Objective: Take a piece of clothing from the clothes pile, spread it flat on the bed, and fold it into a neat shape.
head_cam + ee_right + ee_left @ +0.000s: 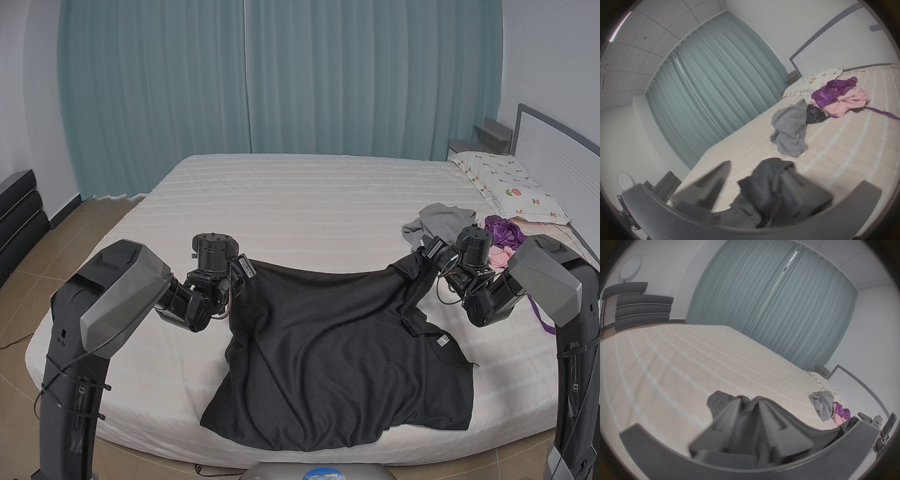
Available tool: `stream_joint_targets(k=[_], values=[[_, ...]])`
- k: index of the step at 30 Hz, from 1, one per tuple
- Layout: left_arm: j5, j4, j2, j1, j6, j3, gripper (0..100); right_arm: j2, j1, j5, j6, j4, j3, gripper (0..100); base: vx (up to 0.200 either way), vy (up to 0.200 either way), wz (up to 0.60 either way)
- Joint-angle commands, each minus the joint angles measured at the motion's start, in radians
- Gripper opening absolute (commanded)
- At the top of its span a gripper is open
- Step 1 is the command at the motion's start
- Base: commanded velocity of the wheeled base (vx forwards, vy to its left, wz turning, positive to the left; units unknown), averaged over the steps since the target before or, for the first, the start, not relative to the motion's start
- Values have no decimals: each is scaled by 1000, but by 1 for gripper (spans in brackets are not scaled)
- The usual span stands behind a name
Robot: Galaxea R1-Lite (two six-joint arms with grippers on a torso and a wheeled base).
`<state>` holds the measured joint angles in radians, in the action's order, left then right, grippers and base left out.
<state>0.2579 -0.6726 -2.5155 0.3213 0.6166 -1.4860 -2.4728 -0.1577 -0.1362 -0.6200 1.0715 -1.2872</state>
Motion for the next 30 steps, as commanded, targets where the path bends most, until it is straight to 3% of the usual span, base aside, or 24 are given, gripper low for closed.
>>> stream_joint_targets(k=[1, 11, 14, 20, 21, 27, 30], values=[[-5, 7, -126, -14, 18, -65, 100, -115, 9, 12, 8, -8, -43, 100, 0, 0, 0], [-5, 21, -141, -53, 40, -77, 100, -133, 50, 0, -3, -48, -127, 100, 0, 0, 0], [-3, 27, -65, -84, 137, -63, 100, -120, 70, -17, -21, -24, -211, 100, 0, 0, 0], [-20, 53, 15, -99, 176, 23, 100, -81, 64, 73, -40, -67, -110, 100, 0, 0, 0], [-32, 48, 46, -99, 189, 79, 100, -72, 58, 124, -43, -58, -46, 100, 0, 0, 0], [-115, 39, 176, -99, 247, 293, 100, -25, 55, 144, -33, -70, 31, 100, 0, 0, 0], [-164, 37, 273, -90, 313, 467, 100, 58, 35, 188, -23, -127, 152, 100, 0, 0, 0]])
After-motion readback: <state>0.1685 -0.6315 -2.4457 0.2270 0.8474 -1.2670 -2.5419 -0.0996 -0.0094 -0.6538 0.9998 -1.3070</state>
